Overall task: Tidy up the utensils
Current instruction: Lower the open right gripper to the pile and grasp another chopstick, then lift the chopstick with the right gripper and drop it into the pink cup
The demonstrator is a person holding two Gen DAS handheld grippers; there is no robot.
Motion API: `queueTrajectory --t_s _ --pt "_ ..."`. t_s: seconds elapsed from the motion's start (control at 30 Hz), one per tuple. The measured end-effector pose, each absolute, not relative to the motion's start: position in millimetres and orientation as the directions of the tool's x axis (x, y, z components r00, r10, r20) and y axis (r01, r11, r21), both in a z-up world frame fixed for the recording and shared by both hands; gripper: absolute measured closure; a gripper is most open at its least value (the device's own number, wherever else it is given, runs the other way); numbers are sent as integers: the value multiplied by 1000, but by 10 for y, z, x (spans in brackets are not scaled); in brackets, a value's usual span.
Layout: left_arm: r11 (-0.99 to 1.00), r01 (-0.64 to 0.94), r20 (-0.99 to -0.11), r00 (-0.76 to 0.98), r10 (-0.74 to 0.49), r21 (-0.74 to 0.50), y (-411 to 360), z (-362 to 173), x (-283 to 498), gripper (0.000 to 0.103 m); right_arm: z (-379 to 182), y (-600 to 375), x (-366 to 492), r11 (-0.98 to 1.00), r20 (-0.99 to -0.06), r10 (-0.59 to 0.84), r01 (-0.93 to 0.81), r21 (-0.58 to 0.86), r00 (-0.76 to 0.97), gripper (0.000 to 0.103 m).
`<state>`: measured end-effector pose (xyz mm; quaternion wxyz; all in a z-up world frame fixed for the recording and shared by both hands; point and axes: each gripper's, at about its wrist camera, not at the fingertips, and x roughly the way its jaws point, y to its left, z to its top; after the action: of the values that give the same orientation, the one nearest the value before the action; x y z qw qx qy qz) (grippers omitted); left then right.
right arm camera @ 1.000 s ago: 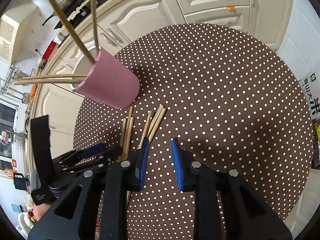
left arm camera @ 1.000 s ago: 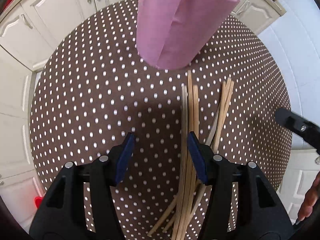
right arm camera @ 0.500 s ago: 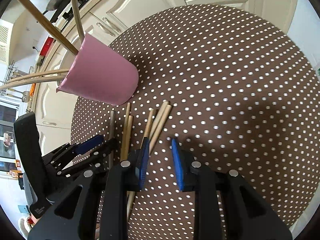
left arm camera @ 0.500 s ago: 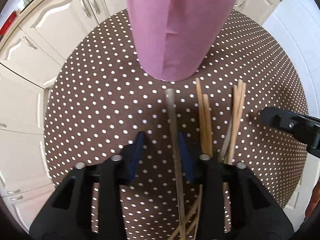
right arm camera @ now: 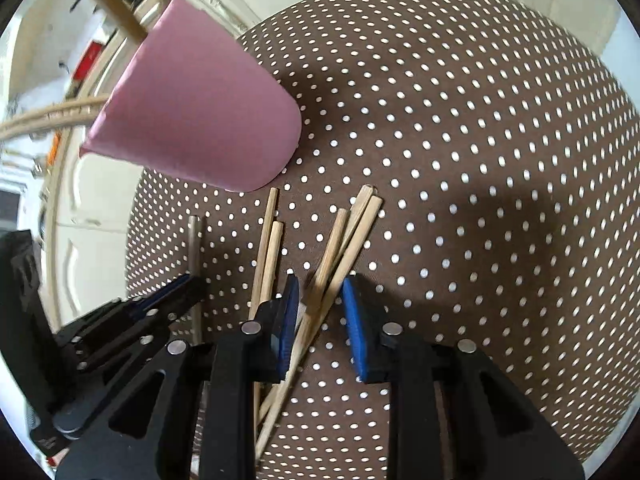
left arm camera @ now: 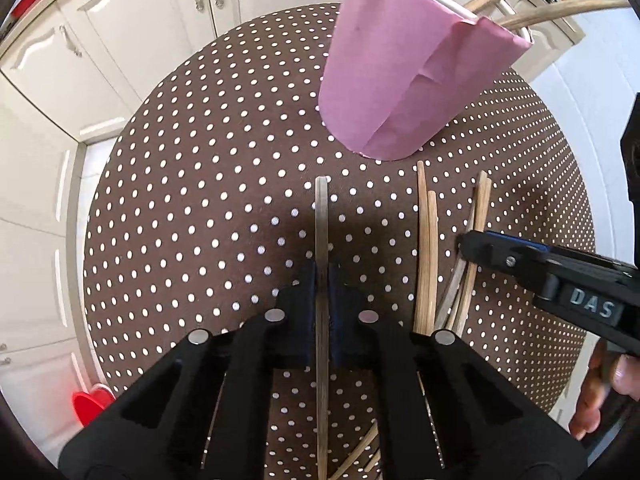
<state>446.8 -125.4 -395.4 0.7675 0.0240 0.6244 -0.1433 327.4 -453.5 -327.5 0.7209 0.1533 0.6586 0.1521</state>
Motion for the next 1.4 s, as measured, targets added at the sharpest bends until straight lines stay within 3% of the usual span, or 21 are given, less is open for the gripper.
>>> queueTrajectory --t_s 0.13,0.37,0.7,1.03,1.4 --pt "957 245 -961 184 -204 -157 -1226 -3929 4380 97 -3253 -4436 3257 914 -910 406 -37 405 85 93" --pt "954 240 -948 215 -235 -182 -1073 -3739 4271 97 -3197 -4606 3199 892 -887 450 -3 452 109 98" --pt "936 248 -901 295 -318 -250 -947 -3104 4214 97 -2658 -4827 3100 863 -837 498 -36 503 226 98" --pt "910 331 -843 388 -373 -249 -967 -2468 4025 97 -1763 -4849 2913 852 -765 513 -118 511 390 98" --pt "892 382 -773 480 -415 -242 -961 -1876 3828 97 -1209 -4834 2664 851 -692 510 -183 492 511 98"
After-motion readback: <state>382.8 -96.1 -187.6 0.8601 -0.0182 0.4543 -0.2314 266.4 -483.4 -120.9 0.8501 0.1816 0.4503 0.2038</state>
